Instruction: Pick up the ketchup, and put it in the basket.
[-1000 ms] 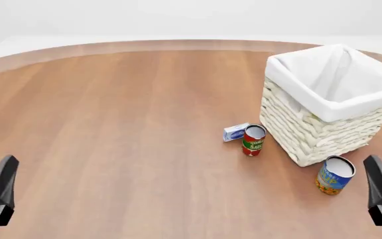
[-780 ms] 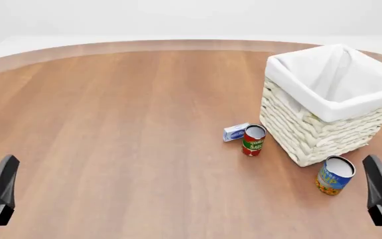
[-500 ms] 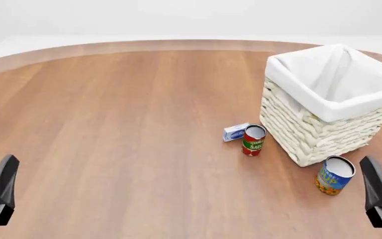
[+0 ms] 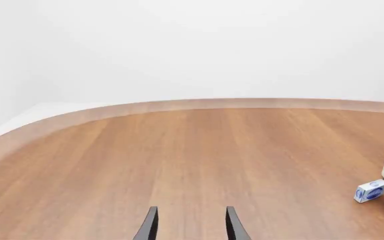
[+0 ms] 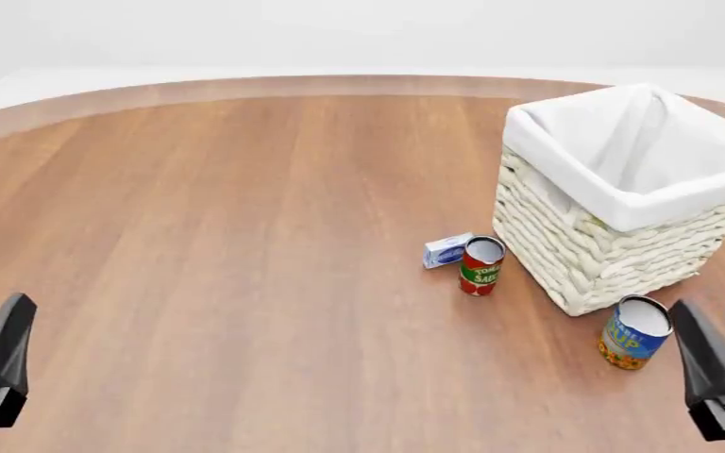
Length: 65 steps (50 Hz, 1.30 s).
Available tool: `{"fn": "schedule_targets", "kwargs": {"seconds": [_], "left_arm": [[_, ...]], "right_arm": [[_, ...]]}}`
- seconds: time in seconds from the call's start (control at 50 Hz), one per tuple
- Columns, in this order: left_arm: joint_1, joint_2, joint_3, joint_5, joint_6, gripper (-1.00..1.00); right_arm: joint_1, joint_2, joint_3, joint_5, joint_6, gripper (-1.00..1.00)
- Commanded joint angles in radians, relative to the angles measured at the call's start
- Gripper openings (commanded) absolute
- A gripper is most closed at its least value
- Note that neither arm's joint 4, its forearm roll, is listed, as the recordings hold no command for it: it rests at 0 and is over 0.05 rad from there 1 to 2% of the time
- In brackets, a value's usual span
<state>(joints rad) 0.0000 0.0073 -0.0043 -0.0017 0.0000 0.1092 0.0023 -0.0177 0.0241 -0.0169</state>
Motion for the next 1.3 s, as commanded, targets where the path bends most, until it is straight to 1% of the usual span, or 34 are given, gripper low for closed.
{"fn": "schedule_targets", "kwargs": {"seconds": [0.02, 0.06, 0.1, 0.12, 0.16, 0.22, 0.36, 0.4, 0.44, 0.48, 0.5, 0.52, 0.64, 0.74, 0.8, 0.9, 0.94, 0.98, 1.02, 1.08, 1.3], "left_arm": [[0.000, 0.000, 0.000, 0.000, 0.000, 1.00], [0.000, 0.000, 0.000, 0.000, 0.000, 1.00], [0.000, 0.000, 0.000, 0.000, 0.000, 1.00], [0.000, 0.000, 0.000, 0.000, 0.000, 1.00], [0.000, 0.000, 0.000, 0.000, 0.000, 1.00], [0.000, 0.000, 0.000, 0.000, 0.000, 1.00], [0.000, 0.000, 0.000, 0.000, 0.000, 1.00], [0.000, 0.000, 0.000, 0.000, 0.000, 1.00], [0.000, 0.000, 0.000, 0.000, 0.000, 1.00], [0.000, 0.000, 0.000, 0.000, 0.000, 1.00], [0.000, 0.000, 0.000, 0.000, 0.000, 1.00], [0.000, 0.000, 0.000, 0.000, 0.000, 1.00], [0.000, 0.000, 0.000, 0.000, 0.000, 1.00], [0.000, 0.000, 0.000, 0.000, 0.000, 1.00], [0.000, 0.000, 0.000, 0.000, 0.000, 1.00], [0.000, 0.000, 0.000, 0.000, 0.000, 1.00], [0.000, 0.000, 0.000, 0.000, 0.000, 1.00], [0.000, 0.000, 0.000, 0.000, 0.000, 1.00], [0.000, 0.000, 0.000, 0.000, 0.000, 1.00], [0.000, 0.000, 0.000, 0.000, 0.000, 1.00], [0.000, 0.000, 0.000, 0.000, 0.000, 1.00]], "right_arm": [[0.046, 0.000, -0.052, 0.043, 0.012, 1.00], [0.058, -0.001, -0.066, 0.046, -0.006, 1.00], [0.072, -0.001, -0.074, 0.056, -0.006, 1.00], [0.082, -0.001, -0.077, 0.057, -0.016, 1.00], [0.107, 0.000, -0.081, 0.067, -0.008, 1.00], [0.135, 0.000, -0.084, 0.069, -0.023, 1.00], [0.177, 0.010, -0.094, 0.074, -0.024, 1.00], [0.191, 0.030, -0.097, 0.065, -0.012, 1.00], [0.205, 0.045, -0.099, 0.051, -0.021, 1.00], [0.226, 0.076, -0.103, 0.030, -0.005, 1.00], [0.231, 0.077, -0.107, 0.029, -0.016, 1.00], [0.245, 0.093, -0.112, 0.019, -0.011, 1.00], [0.272, 0.132, -0.118, -0.015, -0.023, 1.00], [0.289, 0.161, -0.125, -0.030, -0.022, 1.00], [0.302, 0.194, -0.128, -0.047, -0.009, 1.00], [0.327, 0.236, -0.139, -0.072, -0.007, 1.00], [0.343, 0.273, -0.135, -0.101, -0.006, 1.00], [0.366, 0.294, -0.135, -0.121, -0.015, 1.00], [0.387, 0.322, -0.140, -0.139, -0.011, 1.00], [0.416, 0.344, -0.152, -0.149, -0.019, 1.00], [0.483, 0.448, -0.181, -0.210, -0.033, 1.00]]}}
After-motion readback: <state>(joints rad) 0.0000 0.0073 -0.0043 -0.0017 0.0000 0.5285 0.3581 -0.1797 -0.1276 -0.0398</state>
